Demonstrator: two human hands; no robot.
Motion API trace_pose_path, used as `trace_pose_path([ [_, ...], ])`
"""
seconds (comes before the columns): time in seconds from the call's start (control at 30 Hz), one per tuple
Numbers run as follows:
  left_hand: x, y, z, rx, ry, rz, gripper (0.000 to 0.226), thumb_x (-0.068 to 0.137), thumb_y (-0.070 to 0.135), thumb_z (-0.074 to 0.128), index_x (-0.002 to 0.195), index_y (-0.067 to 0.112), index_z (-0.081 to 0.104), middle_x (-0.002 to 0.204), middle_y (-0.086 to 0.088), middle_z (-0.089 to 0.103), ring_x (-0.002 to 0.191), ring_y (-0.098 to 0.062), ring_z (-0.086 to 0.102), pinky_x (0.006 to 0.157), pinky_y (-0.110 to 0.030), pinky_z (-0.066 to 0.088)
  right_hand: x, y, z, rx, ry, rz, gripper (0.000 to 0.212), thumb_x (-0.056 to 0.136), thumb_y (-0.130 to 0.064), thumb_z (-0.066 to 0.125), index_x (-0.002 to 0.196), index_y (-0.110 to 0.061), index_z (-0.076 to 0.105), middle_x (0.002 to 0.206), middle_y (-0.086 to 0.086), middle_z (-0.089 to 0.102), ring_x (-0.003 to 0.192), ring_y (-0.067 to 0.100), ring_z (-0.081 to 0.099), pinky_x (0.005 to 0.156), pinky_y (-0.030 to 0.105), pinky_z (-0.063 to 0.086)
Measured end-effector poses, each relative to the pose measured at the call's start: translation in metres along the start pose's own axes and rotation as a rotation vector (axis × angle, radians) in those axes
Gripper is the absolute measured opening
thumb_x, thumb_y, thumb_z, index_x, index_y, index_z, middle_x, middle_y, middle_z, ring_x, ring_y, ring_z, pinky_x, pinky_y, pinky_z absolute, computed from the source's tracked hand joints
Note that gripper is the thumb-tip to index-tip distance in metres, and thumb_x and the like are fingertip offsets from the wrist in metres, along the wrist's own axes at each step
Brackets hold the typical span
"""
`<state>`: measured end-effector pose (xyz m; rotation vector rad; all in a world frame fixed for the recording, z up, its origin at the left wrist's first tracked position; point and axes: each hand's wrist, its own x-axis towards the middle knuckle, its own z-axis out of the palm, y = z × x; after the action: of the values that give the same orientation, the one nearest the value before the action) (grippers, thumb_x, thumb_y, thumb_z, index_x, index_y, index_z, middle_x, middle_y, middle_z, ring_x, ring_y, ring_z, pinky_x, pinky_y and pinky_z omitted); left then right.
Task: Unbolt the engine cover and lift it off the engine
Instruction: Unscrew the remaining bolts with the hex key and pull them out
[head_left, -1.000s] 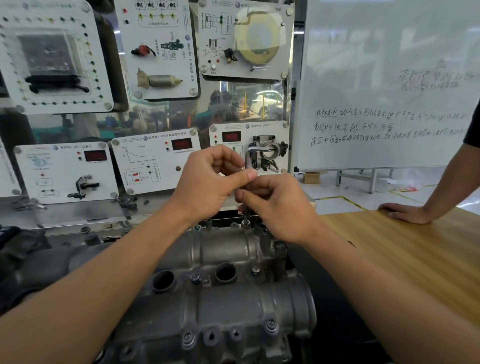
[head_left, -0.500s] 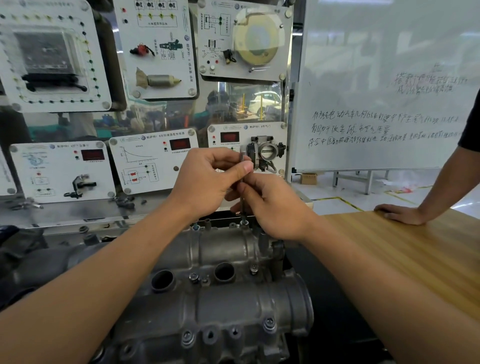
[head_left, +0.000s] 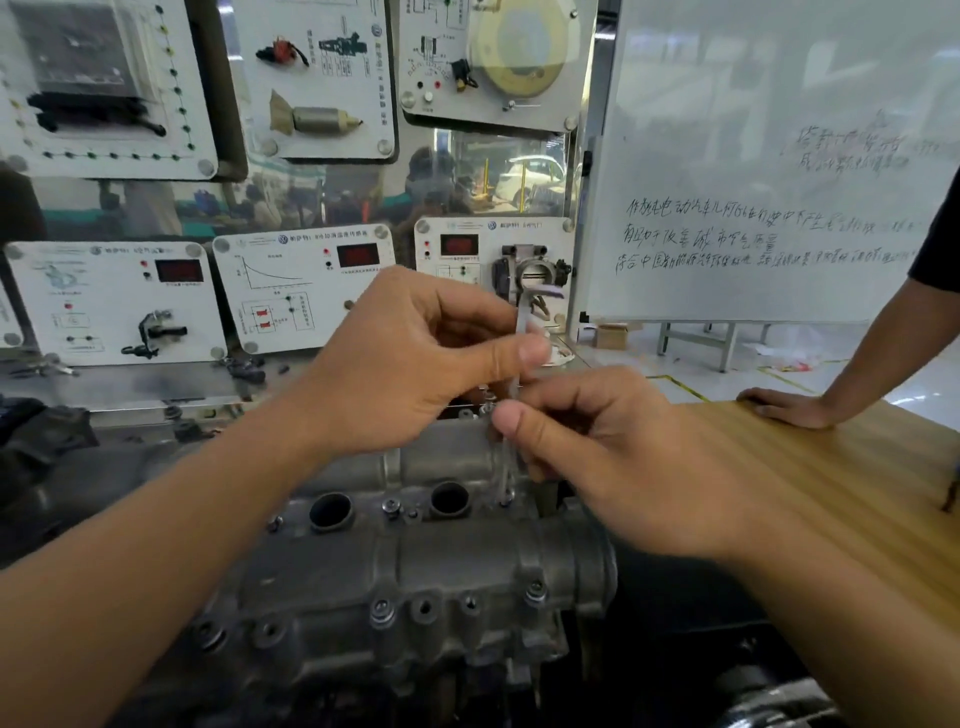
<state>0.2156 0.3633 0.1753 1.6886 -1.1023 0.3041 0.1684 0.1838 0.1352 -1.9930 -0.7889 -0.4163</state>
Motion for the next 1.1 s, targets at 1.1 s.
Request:
trace_pose_path([
  [1.1,-0.058,0.027,0.047,0.178,0.149,-0.081,0.017,0.083,0.021,0.078,0.072,0.019,0.065,0.065,0.003,0.07,0.059,-0.014,0.067,0.054,-0.026,0.056,-0.061,-0.017,0.006,-0.129,0.1,0.055,0.015,0.089,-0.018,0.071,0.076,-0.013,0.075,0.064,0.001,0.069,0.052,0.007,0.056,0.051,0.017,0.042],
])
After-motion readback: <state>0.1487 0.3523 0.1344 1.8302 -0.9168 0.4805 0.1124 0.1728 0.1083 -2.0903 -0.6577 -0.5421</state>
